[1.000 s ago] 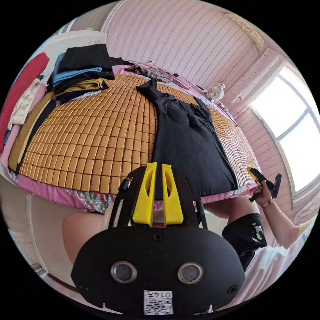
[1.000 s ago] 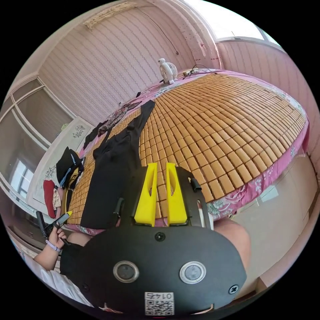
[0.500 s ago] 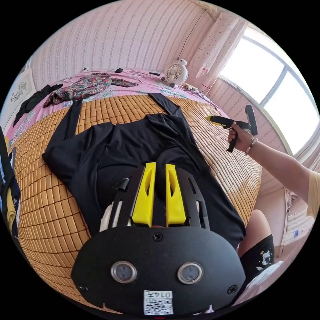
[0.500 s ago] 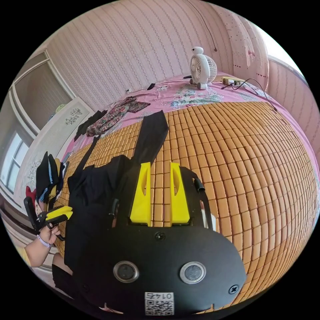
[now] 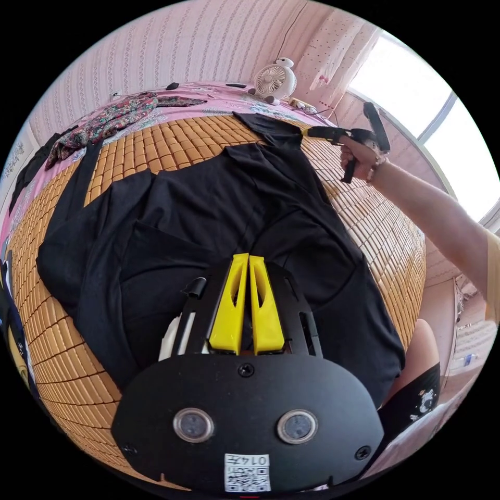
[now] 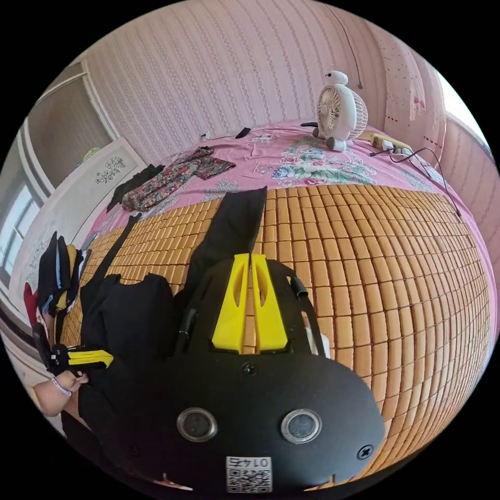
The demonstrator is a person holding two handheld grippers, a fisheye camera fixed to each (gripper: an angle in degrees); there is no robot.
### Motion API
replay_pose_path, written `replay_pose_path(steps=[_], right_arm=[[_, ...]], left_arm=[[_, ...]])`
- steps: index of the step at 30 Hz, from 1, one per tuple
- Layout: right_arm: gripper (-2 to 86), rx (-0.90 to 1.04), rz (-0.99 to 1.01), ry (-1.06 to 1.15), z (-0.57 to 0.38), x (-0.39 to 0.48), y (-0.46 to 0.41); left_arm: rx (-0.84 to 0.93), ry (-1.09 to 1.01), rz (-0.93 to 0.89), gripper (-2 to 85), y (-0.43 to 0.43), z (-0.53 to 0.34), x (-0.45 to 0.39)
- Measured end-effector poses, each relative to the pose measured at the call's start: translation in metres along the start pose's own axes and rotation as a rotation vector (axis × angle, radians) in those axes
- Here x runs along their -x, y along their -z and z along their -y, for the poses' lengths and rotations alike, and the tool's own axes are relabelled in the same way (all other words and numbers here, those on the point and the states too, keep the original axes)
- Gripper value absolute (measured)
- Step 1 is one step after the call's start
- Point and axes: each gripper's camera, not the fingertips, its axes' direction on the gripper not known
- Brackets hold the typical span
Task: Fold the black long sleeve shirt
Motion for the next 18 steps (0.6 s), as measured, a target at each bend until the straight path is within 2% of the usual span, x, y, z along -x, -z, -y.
replay_pose_path(steps=[7, 9, 12, 15, 18], right_arm=[[-0.2, -0.095, 0.119, 0.160, -0.134, 0.031, 0.199], [0.0, -0.076, 0.108, 0.215, -0.154, 0.045, 0.239], [0.3, -0.068, -0.015, 0.300, -0.173, 0.051, 0.270], [0.9, -0.033, -0.216, 0.199, -0.184, 0.014, 0.255], [3.1, -0.048, -0.213, -0.014, -0.205, -0.036, 0.247]], left_arm=[[0.000, -0.019, 0.048, -1.0, -0.018, 0.004, -0.003], [-0.005, -0.017, 0.069, -1.0, -0.022, 0.006, -0.004], [-0.020, 0.040, 0.054, -1.0, -0.014, 0.012, 0.000], [-0.031, 0.065, -0.014, -0.9, -0.006, 0.024, 0.003], [-0.026, 0.026, -0.014, -0.8, -0.007, 0.046, -0.006]])
